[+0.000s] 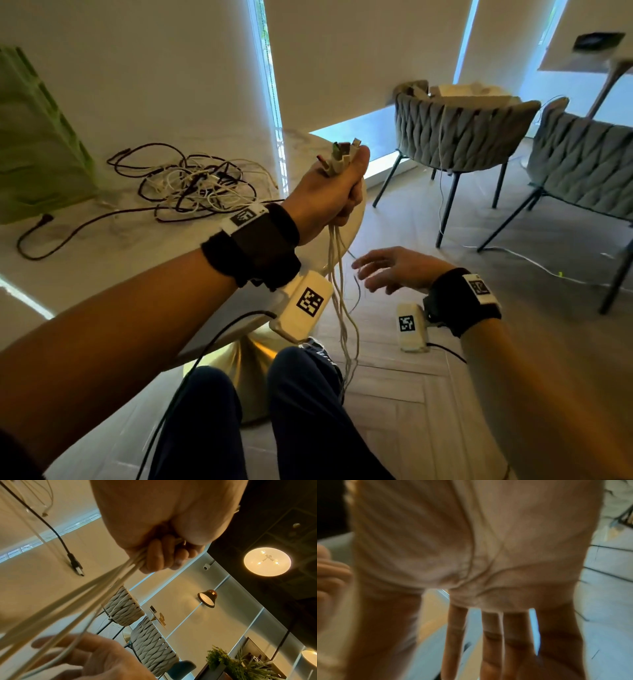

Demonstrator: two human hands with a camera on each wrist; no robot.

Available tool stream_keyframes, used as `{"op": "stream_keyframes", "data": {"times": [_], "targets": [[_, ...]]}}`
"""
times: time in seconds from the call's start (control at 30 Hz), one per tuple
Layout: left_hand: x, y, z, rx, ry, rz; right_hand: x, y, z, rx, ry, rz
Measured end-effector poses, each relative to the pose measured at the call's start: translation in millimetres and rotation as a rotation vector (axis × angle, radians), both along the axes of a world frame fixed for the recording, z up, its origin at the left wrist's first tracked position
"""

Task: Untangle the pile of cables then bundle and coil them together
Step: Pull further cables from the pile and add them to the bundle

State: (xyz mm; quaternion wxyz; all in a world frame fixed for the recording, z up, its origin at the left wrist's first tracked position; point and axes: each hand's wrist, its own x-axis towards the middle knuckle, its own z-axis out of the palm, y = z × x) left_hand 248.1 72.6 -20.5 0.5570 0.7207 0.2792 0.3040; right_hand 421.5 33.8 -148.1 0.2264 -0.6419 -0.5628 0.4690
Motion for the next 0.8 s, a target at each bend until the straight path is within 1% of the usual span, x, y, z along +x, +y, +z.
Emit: {"op": "stream_keyframes", "data": {"times": [0.07, 0.1, 0.13, 0.2, 0.27, 0.3, 0.33, 0.37, 0.4, 0.43, 0.47, 0.5, 0.53, 0.57, 0.6, 0.67, 0.7, 0.73, 0.77, 0.8], "targets": [[9, -3, -3, 0.003, 0.001, 0.0, -13, -6, 13, -0.036, 0.094, 0.126], [12, -4, -4, 0.012, 0.006, -0.003, -19, -8, 16, -0.052, 0.102, 0.184], [15, -4, -5, 0.02, 0.01, -0.008, -27, -9, 15, -0.061, 0.074, 0.232], [19, -5, -6, 0.014, 0.011, -0.022, -42, -8, 6, -0.066, -0.094, 0.289], [20, -3, -3, -0.014, 0.003, -0.028, -44, -1, -9, -0.051, -0.285, 0.277], [19, -1, -1, -0.036, 0.002, -0.028, -38, 3, -18, -0.051, -0.329, 0.204], [18, 2, 1, -0.062, 0.007, -0.031, -28, 7, -23, -0.041, -0.323, 0.074], [16, 4, 2, -0.091, 0.014, -0.039, -17, 11, -27, -0.005, -0.311, -0.091], [14, 7, 1, -0.122, 0.017, -0.055, -4, 13, -29, 0.051, -0.36, -0.259], [13, 8, -1, -0.156, 0.01, -0.076, 8, 14, -32, 0.11, -0.478, -0.405], [12, 10, -4, -0.193, -0.006, -0.098, 16, 15, -32, 0.164, -0.601, -0.507], [11, 11, -6, -0.233, -0.028, -0.118, 19, 16, -33, 0.212, -0.662, -0.557], [11, 13, -9, -0.272, -0.05, -0.136, 19, 18, -34, 0.235, -0.647, -0.557], [11, 14, -10, -0.309, -0.071, -0.154, 16, 18, -36, 0.22, -0.57, -0.51], [12, 15, -11, -0.342, -0.09, -0.174, 11, 18, -41, 0.154, -0.459, -0.431], [14, 16, -11, -0.376, -0.12, -0.201, -1, 11, -45, -0.127, -0.199, -0.273], [15, 16, -12, -0.383, -0.126, -0.206, -6, 7, -45, -0.28, -0.102, -0.225], [16, 15, -12, -0.382, -0.119, -0.207, -7, 5, -45, -0.364, -0.022, -0.223], [16, 13, -13, -0.373, -0.108, -0.199, -7, 7, -46, -0.354, 0.023, -0.274], [16, 11, -14, -0.361, -0.092, -0.188, -5, 12, -48, -0.251, 0.014, -0.363]]}}
